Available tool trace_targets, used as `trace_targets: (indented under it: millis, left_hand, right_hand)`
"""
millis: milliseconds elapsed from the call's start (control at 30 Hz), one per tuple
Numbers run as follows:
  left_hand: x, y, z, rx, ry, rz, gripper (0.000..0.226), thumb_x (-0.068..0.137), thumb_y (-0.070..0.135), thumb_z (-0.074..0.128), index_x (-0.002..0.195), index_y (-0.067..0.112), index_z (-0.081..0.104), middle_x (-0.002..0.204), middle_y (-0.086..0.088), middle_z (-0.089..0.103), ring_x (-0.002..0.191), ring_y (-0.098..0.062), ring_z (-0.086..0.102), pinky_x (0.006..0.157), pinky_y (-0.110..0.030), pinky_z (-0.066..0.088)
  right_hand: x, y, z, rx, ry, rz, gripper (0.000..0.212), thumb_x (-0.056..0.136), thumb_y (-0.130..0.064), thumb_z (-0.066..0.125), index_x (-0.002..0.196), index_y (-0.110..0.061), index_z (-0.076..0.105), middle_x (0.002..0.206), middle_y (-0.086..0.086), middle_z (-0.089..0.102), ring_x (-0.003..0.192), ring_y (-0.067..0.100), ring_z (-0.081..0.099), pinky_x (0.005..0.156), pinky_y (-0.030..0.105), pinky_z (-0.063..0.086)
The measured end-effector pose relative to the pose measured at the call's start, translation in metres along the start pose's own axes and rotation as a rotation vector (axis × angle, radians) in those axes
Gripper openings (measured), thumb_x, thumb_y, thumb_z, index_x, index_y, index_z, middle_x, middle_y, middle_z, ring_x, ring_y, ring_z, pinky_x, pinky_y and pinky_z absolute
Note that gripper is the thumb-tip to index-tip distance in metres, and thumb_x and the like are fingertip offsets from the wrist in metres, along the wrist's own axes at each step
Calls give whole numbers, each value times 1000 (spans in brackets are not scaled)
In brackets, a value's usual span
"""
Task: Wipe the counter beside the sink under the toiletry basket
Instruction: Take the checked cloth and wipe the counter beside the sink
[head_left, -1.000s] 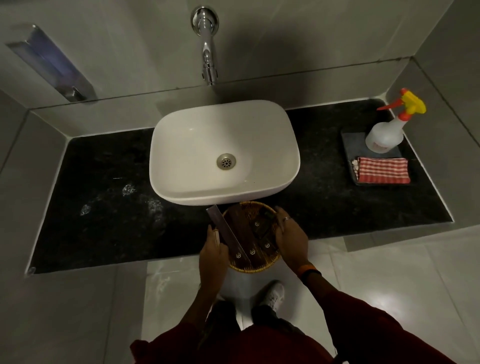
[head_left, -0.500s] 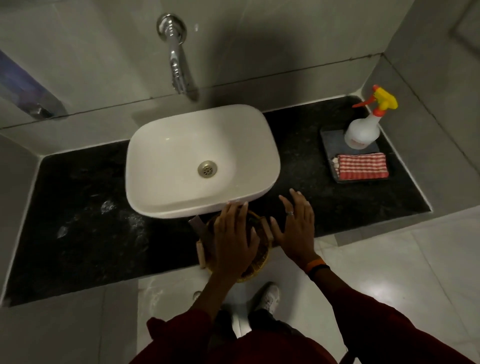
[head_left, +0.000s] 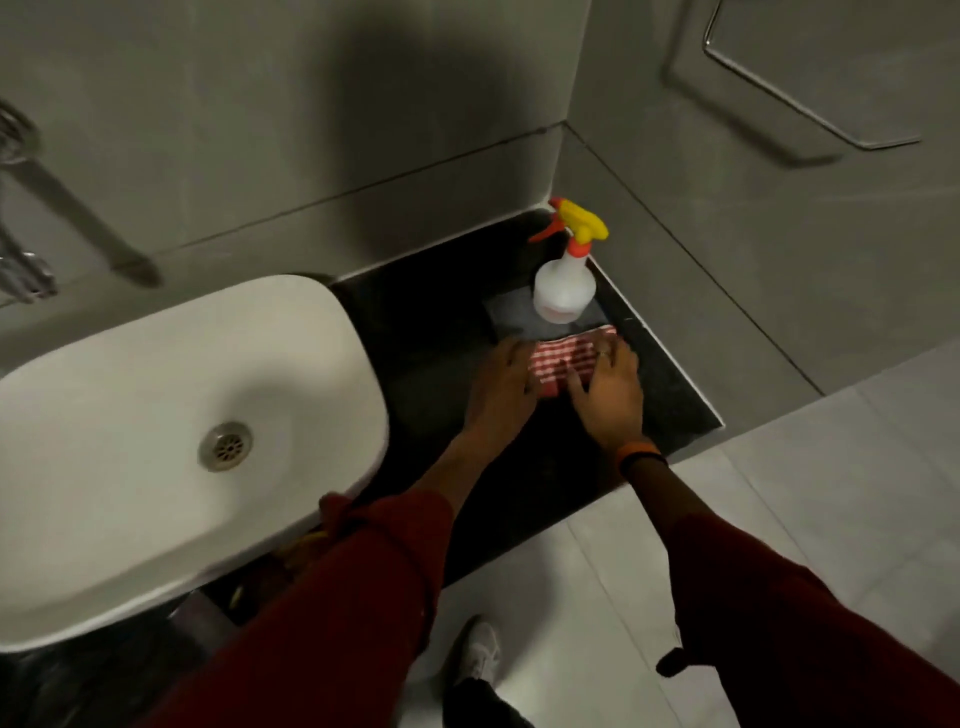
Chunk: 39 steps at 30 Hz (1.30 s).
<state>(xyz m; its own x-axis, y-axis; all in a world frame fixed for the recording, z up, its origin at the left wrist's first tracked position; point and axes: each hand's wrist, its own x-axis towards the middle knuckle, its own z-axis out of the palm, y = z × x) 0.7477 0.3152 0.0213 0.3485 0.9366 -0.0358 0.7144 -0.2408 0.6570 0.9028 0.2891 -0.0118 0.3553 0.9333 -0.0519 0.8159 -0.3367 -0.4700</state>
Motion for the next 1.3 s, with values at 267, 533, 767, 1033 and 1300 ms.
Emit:
trace_targets:
  millis: [267, 533, 767, 1033, 1300]
  left_hand:
    - [77, -15, 53, 227, -295, -173, 68, 96, 32, 58, 153, 14, 26, 158, -16, 33, 145, -38, 30, 117, -57, 22]
    - [82, -9, 50, 67, -153, -197, 23, 98, 20, 49, 114, 15, 65, 123, -10, 68, 123, -30, 57, 120, -61, 9]
    - [62, -15, -8, -381, 33, -277, 35, 98, 12, 51, 132, 10, 56, 135, -14, 60, 126, -30, 56, 108, -36, 42]
    - [-29, -67, -119, -711, 341, -376, 28, 101, 15, 49, 128, 19, 57, 113, 3, 68, 100, -11, 65, 100, -36, 53]
    - [-203, -158, -248, -589, 645, -324, 17, 102, 29, 50, 113, 22, 62, 97, 19, 67, 87, 15, 64, 71, -2, 48]
  right_hand:
    - [58, 36, 0, -84, -142, 136, 74, 94, -39, 65, 152, -6, 32, 149, 26, 44, 136, 44, 42, 111, 55, 41]
    - [72, 31, -6, 28, -91, 87, 55, 94, -21, 64, 146, -13, 46, 141, 16, 60, 131, 36, 55, 117, 55, 35]
    - [57, -24, -24, 518, 9, 128, 48, 86, -9, 67, 134, -12, 58, 132, 11, 65, 118, 22, 59, 102, 31, 45]
    - [-7, -142, -3, 885, -100, 52, 36, 88, -4, 67, 120, -18, 59, 109, -5, 69, 101, 1, 67, 103, 45, 54]
    - [-149, -302, 44, 956, -348, -76, 34, 91, -30, 72, 120, -34, 55, 114, -9, 67, 107, 13, 67, 96, 43, 59]
